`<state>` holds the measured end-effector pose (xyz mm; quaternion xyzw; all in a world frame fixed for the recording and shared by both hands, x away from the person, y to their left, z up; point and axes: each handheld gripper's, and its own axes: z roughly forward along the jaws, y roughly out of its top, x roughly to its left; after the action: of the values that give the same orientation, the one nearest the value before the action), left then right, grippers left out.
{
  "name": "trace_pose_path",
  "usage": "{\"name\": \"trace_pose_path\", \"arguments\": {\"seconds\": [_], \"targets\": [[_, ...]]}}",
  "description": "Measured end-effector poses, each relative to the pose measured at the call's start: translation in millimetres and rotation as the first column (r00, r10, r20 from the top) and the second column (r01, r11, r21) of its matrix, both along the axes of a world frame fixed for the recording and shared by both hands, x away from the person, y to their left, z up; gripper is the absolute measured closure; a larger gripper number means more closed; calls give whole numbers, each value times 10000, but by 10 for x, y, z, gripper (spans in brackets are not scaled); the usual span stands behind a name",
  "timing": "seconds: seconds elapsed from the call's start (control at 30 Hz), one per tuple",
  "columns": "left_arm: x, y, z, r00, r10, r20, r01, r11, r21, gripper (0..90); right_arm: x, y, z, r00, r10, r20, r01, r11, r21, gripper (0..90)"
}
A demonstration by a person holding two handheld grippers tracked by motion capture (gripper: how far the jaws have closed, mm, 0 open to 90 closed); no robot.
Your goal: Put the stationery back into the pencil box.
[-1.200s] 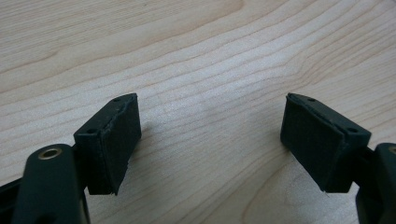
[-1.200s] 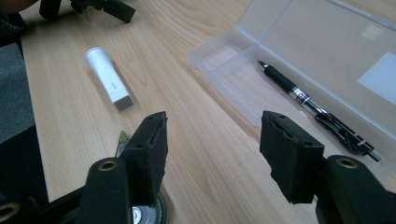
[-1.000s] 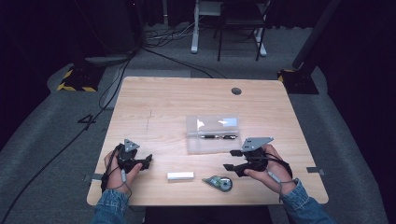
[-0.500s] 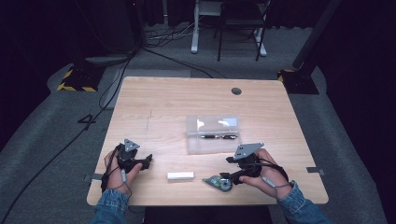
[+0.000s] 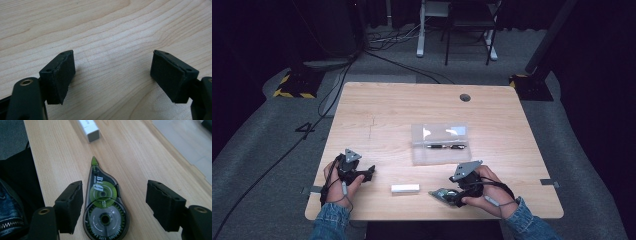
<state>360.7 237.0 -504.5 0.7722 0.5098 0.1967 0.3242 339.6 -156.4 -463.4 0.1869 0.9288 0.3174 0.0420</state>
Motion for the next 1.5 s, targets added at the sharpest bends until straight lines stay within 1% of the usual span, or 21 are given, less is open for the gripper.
{"name": "trace_pose_path", "arguments": {"seconds": [0.17,0.3,0.43,0.6,0.73,0.8,0.9,1.0,1.13,1.3,1.43,1.5], "targets": [[0,0,0,10000,1,2,-1,10000,6,204,-47,59,-38,9996,233,-155,-236,9996,-161,296],[0,0,0,10000,-4,1,4,10000,7,204,-93,104,-60,9983,560,-146,-566,9976,-411,295],[0,0,0,10000,-2,1,2,10000,4,204,-96,113,-78,9985,544,-92,-549,9967,-592,299],[0,0,0,10000,-2,0,2,10000,4,204,-76,105,-122,9977,673,-91,-679,9937,-890,325],[0,0,0,10000,0,3,0,10000,4,204,-77,108,-130,9975,696,-98,-702,9924,-1012,326],[0,0,0,10000,-1,2,1,10000,6,204,-81,108,-135,9976,679,-117,-687,9911,-1140,325],[0,0,0,10000,-2,3,2,10000,5,204,-79,105,-153,9969,779,-58,-779,9864,-1448,316],[0,0,0,10000,-2,2,2,10000,5,204,-77,106,-151,9967,809,-30,-805,9859,-1469,328],[-1,0,0,10000,-1,3,1,10000,5,204,-77,100,-136,9958,910,-39,-906,9844,-1510,416],[-1,-1,0,10000,0,4,0,10000,4,204,-65,89,-131,9952,976,-48,-972,9839,-1502,425],[0,0,0,10000,-3,3,3,10000,9,204,-60,86,-130,9936,1127,-30,-1119,9824,-1496,428],[0,0,0,10000,-4,2,4,10000,8,204,-54,87,-128,9915,1303,27,-1283,9798,-1532,429]]}}
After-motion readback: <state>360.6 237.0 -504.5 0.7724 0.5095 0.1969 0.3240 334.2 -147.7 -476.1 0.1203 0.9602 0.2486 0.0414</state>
